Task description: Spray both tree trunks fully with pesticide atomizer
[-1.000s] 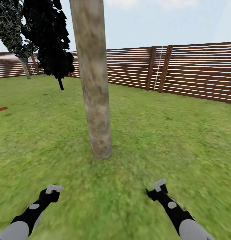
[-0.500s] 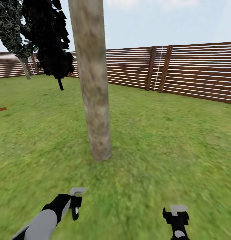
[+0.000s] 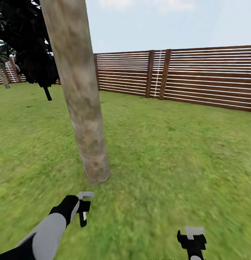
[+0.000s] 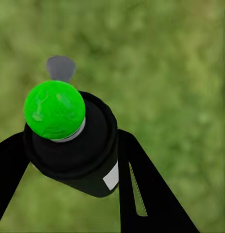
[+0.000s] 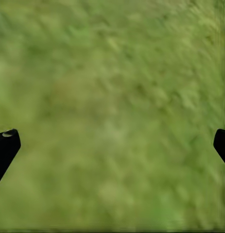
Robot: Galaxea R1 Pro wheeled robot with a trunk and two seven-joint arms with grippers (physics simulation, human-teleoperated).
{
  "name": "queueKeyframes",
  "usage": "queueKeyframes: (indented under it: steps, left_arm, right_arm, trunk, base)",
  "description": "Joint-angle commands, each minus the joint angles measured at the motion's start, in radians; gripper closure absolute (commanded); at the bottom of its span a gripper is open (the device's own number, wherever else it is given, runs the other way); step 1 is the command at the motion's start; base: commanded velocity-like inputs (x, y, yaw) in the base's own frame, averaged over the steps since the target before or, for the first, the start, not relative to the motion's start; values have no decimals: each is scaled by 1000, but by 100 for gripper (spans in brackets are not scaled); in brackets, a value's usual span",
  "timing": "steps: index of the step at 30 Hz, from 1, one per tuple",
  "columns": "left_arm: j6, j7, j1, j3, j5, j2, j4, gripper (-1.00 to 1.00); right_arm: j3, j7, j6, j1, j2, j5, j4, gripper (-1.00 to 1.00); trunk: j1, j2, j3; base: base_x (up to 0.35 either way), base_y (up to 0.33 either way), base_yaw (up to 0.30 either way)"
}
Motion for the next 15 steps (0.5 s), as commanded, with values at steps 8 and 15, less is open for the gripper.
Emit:
queueKeyframes:
  steps: [8, 15]
  left_arm:
    - [-1, -12, -23, 8, -7, -3, -32, 100]
    - [3, -14, -98, 7, -5, -6, -31, 100]
  right_arm:
    - [-8, -3, -3, 1, 1, 11, 1, -100]
    - [-8, -1, -3, 2, 0, 11, 1, -100]
  trunk:
    - [0, 0, -1]
    - [0, 0, -1]
  base:
    - [-101, 0, -50]
    - [-5, 0, 0]
